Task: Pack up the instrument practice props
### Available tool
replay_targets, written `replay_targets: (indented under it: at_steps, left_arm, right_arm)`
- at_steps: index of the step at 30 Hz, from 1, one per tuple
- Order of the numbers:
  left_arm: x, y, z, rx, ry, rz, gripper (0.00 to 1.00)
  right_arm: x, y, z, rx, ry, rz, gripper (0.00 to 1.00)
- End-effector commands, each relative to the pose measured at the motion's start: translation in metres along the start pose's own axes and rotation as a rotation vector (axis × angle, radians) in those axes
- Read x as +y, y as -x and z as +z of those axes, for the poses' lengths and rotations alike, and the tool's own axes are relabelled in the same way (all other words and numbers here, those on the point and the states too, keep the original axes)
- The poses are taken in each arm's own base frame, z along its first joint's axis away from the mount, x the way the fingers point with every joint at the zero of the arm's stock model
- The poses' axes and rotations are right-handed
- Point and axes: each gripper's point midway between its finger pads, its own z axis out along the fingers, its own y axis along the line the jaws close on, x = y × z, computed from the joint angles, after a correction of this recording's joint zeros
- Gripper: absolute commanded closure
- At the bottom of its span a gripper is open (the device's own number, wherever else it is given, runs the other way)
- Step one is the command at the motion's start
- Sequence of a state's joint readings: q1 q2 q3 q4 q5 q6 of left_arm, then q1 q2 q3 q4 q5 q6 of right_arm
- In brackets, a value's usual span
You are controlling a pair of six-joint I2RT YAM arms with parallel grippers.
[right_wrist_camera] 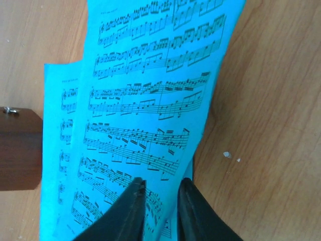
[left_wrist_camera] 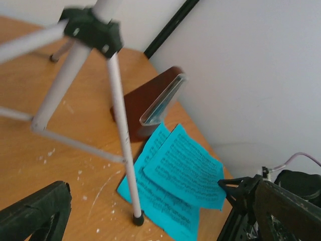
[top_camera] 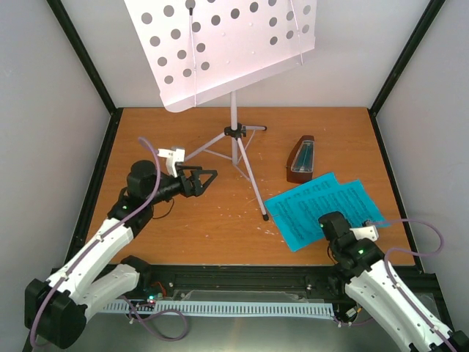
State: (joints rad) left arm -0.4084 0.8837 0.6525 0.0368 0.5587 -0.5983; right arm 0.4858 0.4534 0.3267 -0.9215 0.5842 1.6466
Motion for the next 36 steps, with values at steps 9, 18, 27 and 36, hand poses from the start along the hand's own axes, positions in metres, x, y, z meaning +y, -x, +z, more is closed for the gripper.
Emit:
replay_targets:
  at_steps: [9, 18, 27, 36]
  left_arm:
    - [0.021, -0.009, 0.007, 0.005, 0.059, -0.147, 0.01]
    - [0.034, -0.019, 0.019, 0.065, 0.097, -0.180, 0.01]
    - [0.039, -0.019, 0.054, 0.115, 0.110, -0.220, 0.04]
    - [0.046, -0.022, 0.099, 0.090, 0.135, -0.262, 0.06]
  right_arm:
    - [0.015, 0.044, -0.033, -0.141, 0.111, -0.022, 0.24]
    - [0.076, 0.072, -0.080, -0.256, 0.395, -0.296, 0.06]
    - [0.168, 0.028, -0.107, -0.146, 0.675, -0.651, 0.00]
    - [0.227, -0.022, -0.105, 0.051, 0.802, -0.803, 0.00]
